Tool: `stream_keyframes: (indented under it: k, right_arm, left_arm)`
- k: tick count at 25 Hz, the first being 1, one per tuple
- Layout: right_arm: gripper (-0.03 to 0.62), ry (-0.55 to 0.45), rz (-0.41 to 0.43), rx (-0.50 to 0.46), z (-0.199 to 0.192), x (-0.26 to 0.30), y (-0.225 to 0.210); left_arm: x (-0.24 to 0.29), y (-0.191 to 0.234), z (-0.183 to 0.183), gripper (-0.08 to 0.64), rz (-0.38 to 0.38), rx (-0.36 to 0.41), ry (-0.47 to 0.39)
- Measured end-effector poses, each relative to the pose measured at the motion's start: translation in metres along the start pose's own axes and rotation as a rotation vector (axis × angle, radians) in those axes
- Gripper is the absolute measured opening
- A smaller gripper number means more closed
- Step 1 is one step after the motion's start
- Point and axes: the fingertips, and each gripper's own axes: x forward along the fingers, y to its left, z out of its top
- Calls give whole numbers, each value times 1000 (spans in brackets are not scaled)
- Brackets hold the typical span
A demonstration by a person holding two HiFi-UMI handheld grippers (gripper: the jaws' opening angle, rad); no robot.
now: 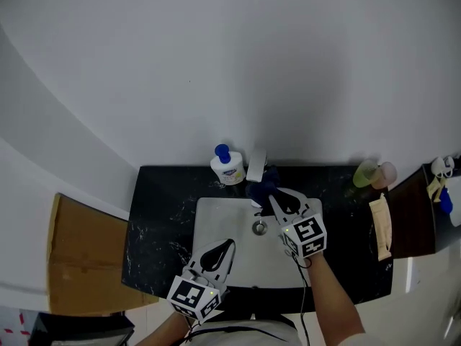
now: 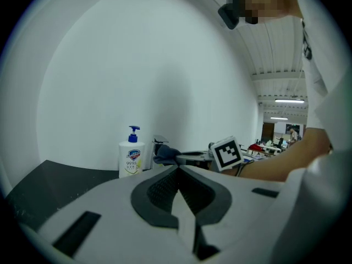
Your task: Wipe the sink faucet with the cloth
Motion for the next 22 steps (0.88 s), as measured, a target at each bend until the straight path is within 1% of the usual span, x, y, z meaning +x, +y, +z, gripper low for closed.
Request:
stream_keyframes:
  k: [2, 4, 7, 9, 11, 14, 16, 20, 22]
  right_arm:
    - [48, 0, -35, 12, 6, 14, -18]
    - [48, 2, -66, 57, 9, 29, -35]
    - [48, -38, -101, 153, 19, 40, -52]
    - [48, -74, -110, 240, 23, 42, -59]
    - [48, -61, -113, 311, 15, 46, -59]
    - [48, 50, -117, 366, -13, 56, -59]
    - [48, 130, -103, 380, -29, 61, -58]
    - [48, 281, -90, 336, -54, 69, -51]
    - [48, 385, -84, 284, -70, 71, -47]
  left_arm:
    - [-1, 1, 2, 2, 6, -4, -3]
    - [-3, 3, 4, 2, 9, -10, -7]
    - [-3, 6, 6, 2, 14, -19, -16]
    - [-3, 8, 6, 2, 17, -25, -20]
    - [-2, 10, 5, 2, 20, -32, -19]
    - [1, 12, 5, 2, 22, -40, -18]
    - [2, 11, 5, 2, 20, -42, -19]
    - [2, 14, 4, 2, 24, -42, -12]
    - [2, 15, 3, 2, 26, -41, -10]
